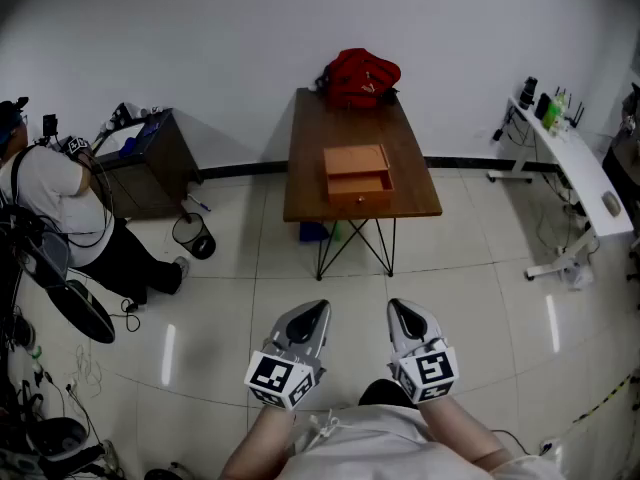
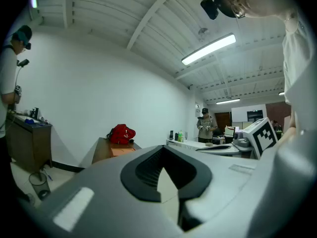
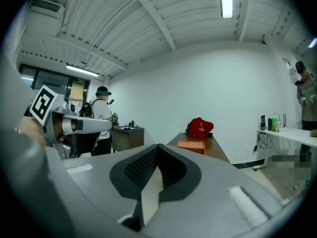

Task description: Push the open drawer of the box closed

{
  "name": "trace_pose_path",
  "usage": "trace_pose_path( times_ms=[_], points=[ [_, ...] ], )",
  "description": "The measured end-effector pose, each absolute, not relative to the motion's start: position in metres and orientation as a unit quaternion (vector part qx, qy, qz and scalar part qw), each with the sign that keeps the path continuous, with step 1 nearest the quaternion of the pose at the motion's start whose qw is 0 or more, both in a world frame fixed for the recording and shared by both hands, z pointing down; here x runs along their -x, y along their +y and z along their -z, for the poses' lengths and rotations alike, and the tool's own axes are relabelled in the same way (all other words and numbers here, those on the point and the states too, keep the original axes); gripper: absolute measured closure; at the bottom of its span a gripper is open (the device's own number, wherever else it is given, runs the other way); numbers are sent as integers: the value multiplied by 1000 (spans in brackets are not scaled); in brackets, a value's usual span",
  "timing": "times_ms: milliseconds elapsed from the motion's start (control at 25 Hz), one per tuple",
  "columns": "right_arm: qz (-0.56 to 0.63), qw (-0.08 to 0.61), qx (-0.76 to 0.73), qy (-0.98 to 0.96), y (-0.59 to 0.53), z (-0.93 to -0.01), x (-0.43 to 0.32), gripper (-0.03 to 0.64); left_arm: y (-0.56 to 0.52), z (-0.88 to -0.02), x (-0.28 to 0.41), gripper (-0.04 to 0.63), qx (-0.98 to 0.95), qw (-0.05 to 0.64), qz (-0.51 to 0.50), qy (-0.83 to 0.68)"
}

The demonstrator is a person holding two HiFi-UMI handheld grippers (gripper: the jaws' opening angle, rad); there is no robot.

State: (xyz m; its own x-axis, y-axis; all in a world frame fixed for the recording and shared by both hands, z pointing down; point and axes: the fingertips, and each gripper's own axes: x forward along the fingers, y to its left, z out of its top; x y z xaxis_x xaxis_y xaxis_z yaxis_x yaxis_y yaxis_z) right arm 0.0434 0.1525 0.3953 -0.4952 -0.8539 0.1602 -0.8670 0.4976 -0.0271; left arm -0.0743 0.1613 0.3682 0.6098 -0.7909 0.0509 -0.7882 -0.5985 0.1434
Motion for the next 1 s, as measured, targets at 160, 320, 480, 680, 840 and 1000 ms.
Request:
trace_pose_path(
  times_ms=[160,320,480,680,840,1000],
  points=[
    [-55,78,-495,-863,136,-402,-42,609,148,-374,78,589,-893,79,5,-442],
    [-54,81,-496,-863,111,-411,-41,609,125,-388,87,589,-889,89,5,-449],
    [-64,87,-494,-863,73,-428,-45,609,87,-406,85,589,-884,100,3,-457],
    [-76,92,-485,-866,-3,-443,-52,610,14,-422,74,589,-881,95,-18,-464],
    [-64,106,-485,-866,-78,-451,-62,609,-58,-436,64,589,-877,110,-22,-467],
    [-79,117,-480,-866,-143,-469,-71,609,-117,-459,50,589,-878,114,-49,-462]
  ],
)
